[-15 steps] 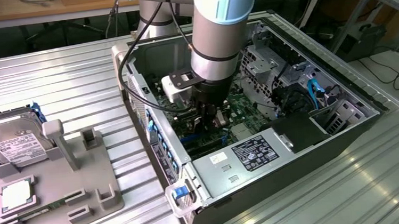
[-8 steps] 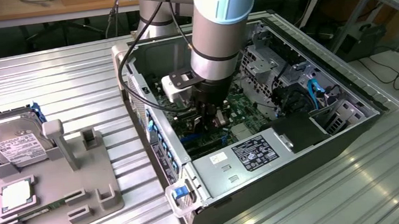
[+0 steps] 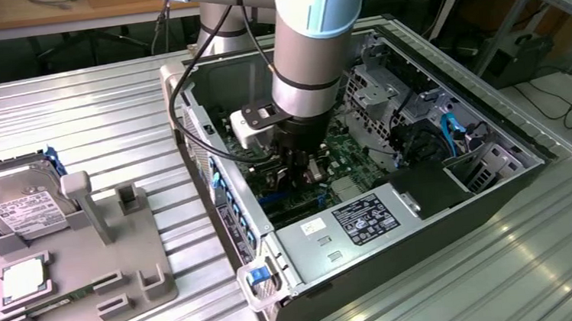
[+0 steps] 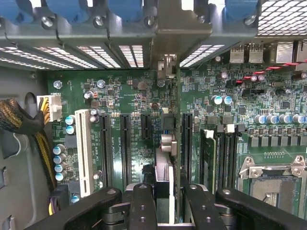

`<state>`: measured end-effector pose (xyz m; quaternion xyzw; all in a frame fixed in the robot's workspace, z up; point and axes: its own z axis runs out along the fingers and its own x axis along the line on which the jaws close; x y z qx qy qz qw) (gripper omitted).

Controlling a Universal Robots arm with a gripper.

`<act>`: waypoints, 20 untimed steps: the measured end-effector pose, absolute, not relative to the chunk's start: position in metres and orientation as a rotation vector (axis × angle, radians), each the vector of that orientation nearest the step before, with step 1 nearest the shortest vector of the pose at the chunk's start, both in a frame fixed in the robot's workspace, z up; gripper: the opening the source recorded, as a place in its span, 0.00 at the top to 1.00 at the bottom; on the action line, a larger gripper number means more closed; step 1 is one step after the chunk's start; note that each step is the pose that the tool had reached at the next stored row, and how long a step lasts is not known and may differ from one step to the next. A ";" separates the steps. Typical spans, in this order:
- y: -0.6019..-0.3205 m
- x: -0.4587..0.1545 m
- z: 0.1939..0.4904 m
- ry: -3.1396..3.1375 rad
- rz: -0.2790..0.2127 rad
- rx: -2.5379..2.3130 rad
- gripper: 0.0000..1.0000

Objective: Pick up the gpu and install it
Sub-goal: 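Insert the gpu into the slot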

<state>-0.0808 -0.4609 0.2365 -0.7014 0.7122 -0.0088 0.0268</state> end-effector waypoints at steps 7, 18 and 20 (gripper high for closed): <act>-0.461 -0.081 0.230 2.200 -0.026 -2.166 0.72; -0.461 -0.081 0.222 2.199 -0.026 -2.166 0.72; -0.461 -0.081 0.222 2.200 -0.026 -2.166 0.72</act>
